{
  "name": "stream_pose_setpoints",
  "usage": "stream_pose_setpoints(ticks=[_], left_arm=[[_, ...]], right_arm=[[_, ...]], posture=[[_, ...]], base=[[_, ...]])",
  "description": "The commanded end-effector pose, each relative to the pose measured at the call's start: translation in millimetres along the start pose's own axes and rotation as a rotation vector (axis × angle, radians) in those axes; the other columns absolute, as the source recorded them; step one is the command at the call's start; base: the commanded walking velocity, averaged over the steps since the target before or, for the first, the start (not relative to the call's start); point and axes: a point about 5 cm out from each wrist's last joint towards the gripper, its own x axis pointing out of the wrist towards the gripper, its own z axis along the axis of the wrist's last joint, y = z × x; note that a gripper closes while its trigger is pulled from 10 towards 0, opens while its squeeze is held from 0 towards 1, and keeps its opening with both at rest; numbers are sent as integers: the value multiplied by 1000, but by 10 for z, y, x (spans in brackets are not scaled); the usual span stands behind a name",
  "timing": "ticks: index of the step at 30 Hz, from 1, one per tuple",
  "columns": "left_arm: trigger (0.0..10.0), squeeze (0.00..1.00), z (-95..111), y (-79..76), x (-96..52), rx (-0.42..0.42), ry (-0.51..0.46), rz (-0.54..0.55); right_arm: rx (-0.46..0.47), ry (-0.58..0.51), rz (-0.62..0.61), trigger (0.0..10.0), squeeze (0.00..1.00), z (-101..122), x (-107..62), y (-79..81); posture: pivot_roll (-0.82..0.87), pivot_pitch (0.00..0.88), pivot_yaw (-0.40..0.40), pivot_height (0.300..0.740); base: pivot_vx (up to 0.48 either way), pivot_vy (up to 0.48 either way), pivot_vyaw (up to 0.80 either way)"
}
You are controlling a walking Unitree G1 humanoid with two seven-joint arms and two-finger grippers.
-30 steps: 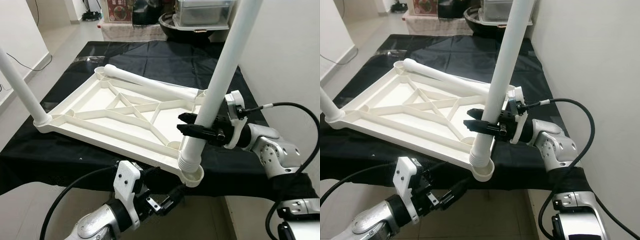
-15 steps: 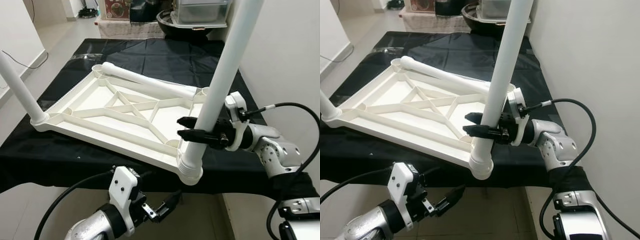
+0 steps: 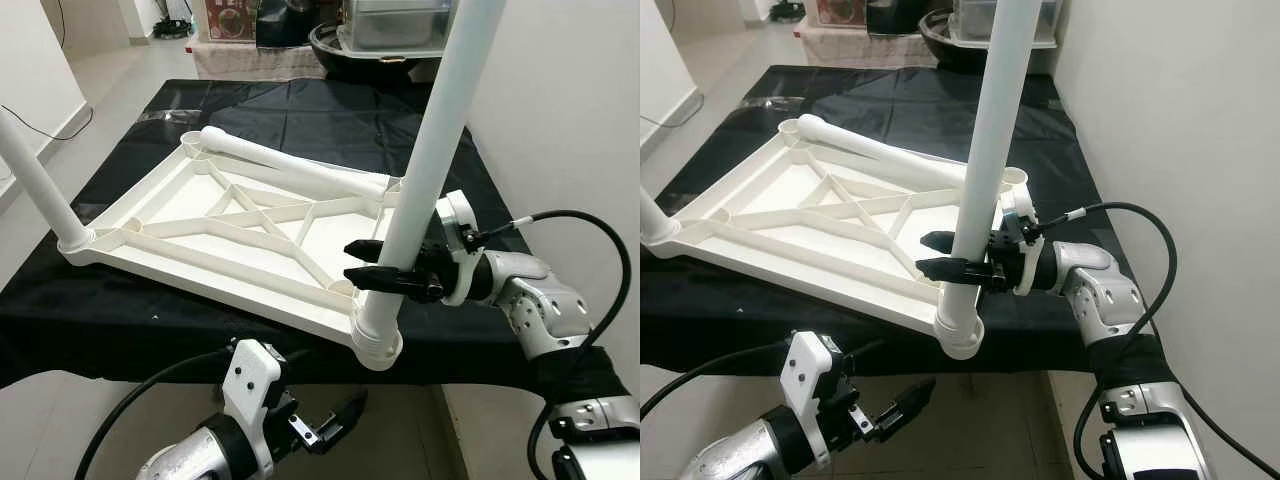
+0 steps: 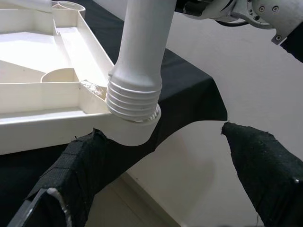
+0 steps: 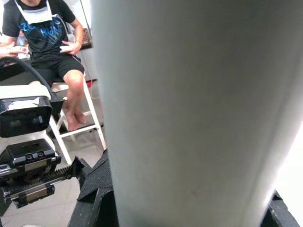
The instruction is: Building children table
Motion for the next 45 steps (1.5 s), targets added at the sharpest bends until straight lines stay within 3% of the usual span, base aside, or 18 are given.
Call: stream_pose_setpoints(ticks=[1, 17, 31, 35, 38, 42, 44, 45], left_arm=[[10000, 0, -13, -40, -17, 10, 14, -13], [10000, 0, -28, -69, -14, 6, 17, -20], [10000, 0, -40, -79, -14, 3, 18, -26], [10000, 0, -44, -81, -16, 3, 19, -28], [10000, 0, -46, -84, -15, 2, 20, -30], [10000, 0, -47, -86, -14, 3, 20, -31], [10000, 0, -51, -87, -9, 2, 21, -31], [10000, 0, -51, -87, -9, 2, 21, -31]], right_arm=[[4, 33, 19, 10000, 0, -49, 9, 11], [12, 55, 64, 10000, 0, -97, -3, 75], [-59, 145, -28, 10000, 0, -219, 42, 4], [-72, 156, -75, 10000, 0, -236, 44, -36], [-106, 176, -201, 10000, 0, -271, 59, -156], [-116, 178, -233, 10000, 0, -279, 63, -184], [-121, 170, -398, 10000, 0, -298, 65, -320], [-121, 170, -398, 10000, 0, -298, 65, -320]], posture=[[116, 178, -31, 740], [114, 172, -36, 740], [110, 162, -33, 740], [110, 158, -33, 740], [108, 156, -33, 740], [109, 156, -33, 740], [108, 156, -32, 740], [108, 156, -32, 740]], base=[[0, 0, 0], [0, 0, 0], [0, 0, 0], [0, 0, 0], [0, 0, 0], [0, 0, 0], [0, 0, 0], [0, 0, 0]])
